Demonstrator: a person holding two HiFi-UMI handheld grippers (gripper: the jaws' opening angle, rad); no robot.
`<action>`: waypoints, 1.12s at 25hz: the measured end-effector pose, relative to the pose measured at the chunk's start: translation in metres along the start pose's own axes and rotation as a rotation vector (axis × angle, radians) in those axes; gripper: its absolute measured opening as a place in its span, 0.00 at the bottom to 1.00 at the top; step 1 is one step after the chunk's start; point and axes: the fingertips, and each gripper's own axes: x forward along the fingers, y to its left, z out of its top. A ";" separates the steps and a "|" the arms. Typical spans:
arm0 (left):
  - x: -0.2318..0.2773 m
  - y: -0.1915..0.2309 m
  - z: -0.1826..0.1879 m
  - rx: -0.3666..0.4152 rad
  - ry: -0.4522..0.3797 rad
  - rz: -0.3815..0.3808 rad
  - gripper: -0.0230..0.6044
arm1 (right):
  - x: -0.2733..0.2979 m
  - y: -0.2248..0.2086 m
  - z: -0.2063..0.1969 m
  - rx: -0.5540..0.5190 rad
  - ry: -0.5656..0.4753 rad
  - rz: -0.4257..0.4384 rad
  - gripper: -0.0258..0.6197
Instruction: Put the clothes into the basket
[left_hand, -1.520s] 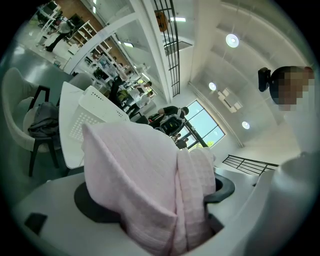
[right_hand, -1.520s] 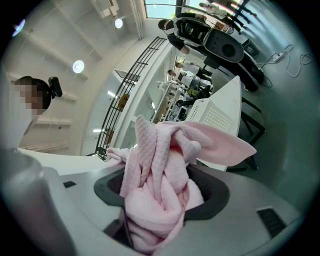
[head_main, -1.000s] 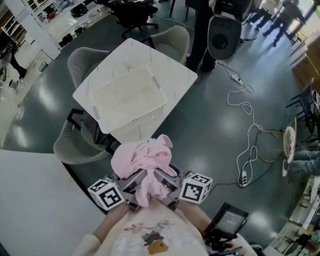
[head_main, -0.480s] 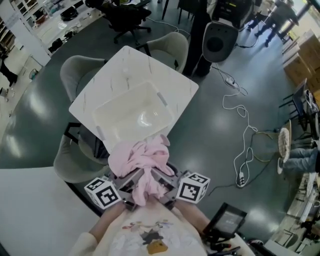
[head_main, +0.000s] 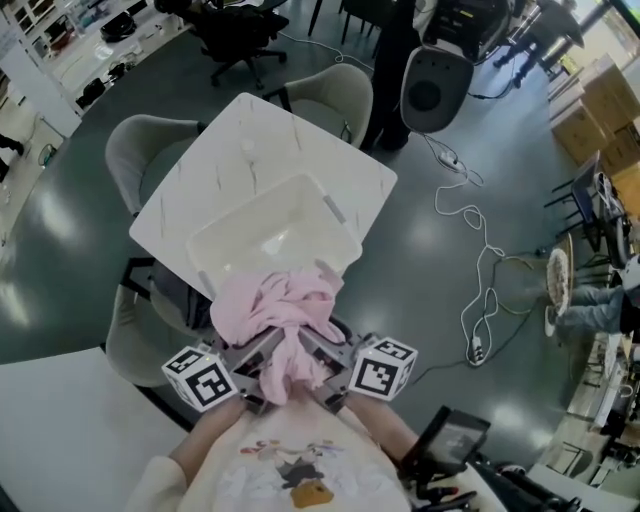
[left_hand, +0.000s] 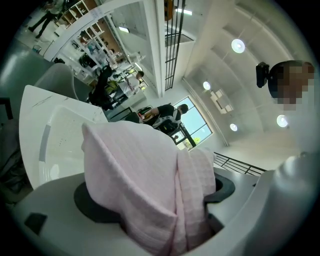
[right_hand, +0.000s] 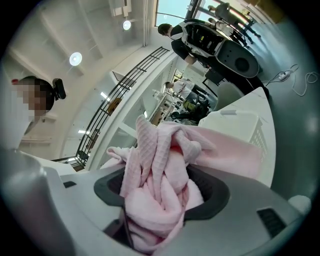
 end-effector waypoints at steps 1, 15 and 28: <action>0.001 0.003 0.004 -0.001 -0.001 -0.003 0.79 | 0.005 0.000 0.001 -0.003 0.000 -0.002 0.47; 0.021 0.044 0.043 -0.048 -0.023 0.049 0.79 | 0.058 -0.021 0.024 0.008 0.065 -0.006 0.47; 0.052 0.085 0.064 -0.106 -0.037 0.118 0.79 | 0.097 -0.057 0.045 0.053 0.154 -0.021 0.47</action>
